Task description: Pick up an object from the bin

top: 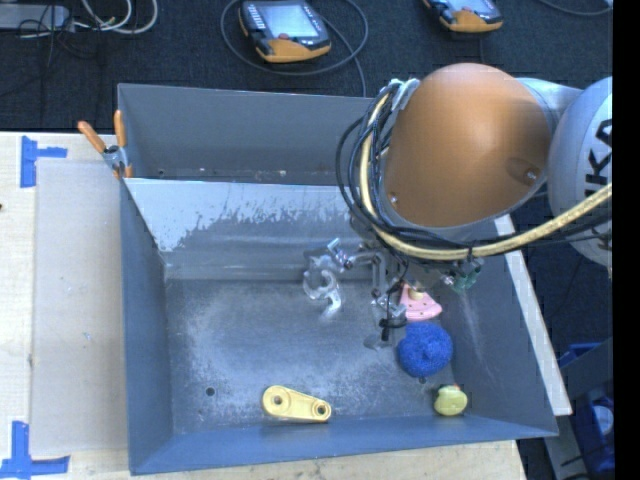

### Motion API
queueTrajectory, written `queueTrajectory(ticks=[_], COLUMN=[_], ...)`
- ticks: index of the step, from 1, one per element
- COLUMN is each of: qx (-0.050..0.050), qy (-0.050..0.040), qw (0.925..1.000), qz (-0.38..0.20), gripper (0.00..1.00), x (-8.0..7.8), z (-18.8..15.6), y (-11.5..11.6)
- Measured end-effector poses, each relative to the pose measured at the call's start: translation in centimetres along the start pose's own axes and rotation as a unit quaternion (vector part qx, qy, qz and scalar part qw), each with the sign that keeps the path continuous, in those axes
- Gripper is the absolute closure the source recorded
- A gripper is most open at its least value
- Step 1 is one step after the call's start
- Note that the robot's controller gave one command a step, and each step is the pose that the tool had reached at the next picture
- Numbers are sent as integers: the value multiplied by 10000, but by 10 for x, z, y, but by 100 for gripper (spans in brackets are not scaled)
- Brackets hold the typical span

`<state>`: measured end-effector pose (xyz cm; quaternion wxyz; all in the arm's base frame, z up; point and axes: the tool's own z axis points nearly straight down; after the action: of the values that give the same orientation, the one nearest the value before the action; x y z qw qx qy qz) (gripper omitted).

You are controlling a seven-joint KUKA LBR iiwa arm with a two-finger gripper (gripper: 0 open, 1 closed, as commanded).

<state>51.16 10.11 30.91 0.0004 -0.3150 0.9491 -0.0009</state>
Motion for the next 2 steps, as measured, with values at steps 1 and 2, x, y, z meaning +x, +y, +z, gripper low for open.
queueTrajectory(ticks=[1, 2], qx=[-8, -30], qy=[26, 31], qw=[9991, 9970], qz=[418, -775], gripper=[0, 0], x=[102, 54], z=[56, 89], y=[-115, -39])
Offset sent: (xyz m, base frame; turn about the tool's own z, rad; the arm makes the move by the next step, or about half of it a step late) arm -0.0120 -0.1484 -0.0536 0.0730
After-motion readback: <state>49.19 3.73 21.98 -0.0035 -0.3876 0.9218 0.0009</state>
